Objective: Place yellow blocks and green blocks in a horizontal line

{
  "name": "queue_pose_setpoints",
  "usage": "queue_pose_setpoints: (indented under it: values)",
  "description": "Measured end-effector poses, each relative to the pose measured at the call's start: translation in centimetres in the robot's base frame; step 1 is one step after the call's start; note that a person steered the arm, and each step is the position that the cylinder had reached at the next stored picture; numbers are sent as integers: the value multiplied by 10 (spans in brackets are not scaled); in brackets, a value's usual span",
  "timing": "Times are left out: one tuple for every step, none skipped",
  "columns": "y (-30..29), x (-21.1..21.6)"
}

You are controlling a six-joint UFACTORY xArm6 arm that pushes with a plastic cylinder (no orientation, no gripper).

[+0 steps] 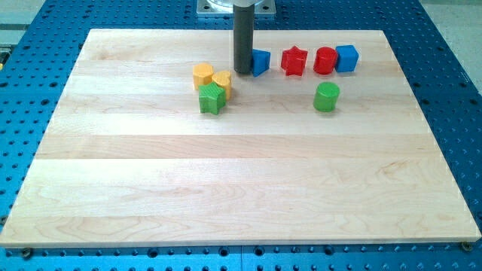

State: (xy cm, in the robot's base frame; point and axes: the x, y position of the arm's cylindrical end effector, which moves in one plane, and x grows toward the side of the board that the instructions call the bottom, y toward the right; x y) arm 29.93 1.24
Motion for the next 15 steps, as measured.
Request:
queue_pose_setpoints:
  values:
    - [-7,-4]
    - [-44,12]
    - [-101,42]
    - [-78,73]
    - [-93,74]
    - [-95,101]
    - [-24,105]
    - [19,105]
    - [25,113]
    - [51,138]
    - [88,139]
    - [86,120]
    - [70,100]
    - [139,100]
    - [183,100]
